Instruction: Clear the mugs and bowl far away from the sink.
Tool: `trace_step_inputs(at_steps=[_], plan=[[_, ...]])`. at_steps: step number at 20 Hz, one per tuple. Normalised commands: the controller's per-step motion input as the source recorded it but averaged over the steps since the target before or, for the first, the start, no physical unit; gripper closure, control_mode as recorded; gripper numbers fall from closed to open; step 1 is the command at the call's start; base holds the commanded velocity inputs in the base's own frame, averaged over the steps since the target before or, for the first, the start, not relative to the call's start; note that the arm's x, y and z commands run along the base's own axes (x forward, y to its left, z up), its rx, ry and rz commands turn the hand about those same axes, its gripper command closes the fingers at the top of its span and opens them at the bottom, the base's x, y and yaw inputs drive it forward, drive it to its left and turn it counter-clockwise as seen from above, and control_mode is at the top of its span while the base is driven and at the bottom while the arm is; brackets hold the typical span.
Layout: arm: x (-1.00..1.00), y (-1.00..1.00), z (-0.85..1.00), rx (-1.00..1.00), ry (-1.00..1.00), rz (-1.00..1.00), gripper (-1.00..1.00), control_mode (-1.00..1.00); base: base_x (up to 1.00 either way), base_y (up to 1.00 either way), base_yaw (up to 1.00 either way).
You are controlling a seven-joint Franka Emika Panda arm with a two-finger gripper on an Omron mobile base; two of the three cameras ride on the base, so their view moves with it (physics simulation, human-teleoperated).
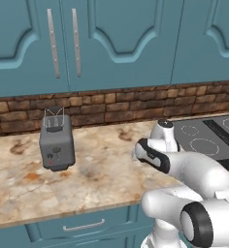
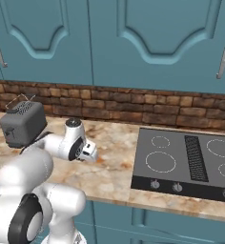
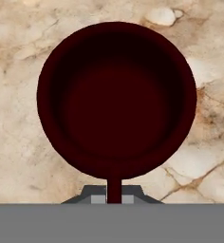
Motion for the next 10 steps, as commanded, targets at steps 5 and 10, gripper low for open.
trace_step_inputs(at_steps=[5, 10], plan=[[0.34, 0.00, -0.38, -0.04, -0.01, 0.00, 1.00, -1.00, 0.00, 0.00, 0.00], [0.27, 0.00, -0.35, 0.00, 0.00, 0.00, 1.00, -1.00, 0.00, 0.00, 0.00]])
